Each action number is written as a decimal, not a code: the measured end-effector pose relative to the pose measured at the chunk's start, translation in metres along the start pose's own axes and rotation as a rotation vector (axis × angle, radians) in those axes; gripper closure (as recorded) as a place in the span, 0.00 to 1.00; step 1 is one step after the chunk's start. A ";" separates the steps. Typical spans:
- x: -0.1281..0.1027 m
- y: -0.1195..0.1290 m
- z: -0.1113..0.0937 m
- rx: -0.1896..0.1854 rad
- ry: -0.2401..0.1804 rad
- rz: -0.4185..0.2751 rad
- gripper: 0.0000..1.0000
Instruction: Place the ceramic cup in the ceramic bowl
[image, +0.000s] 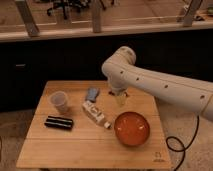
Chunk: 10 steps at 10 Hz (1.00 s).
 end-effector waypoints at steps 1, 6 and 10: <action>-0.003 -0.003 0.000 0.005 0.000 -0.010 0.20; -0.036 -0.027 0.002 0.042 -0.013 -0.102 0.20; -0.053 -0.040 0.006 0.069 -0.029 -0.153 0.20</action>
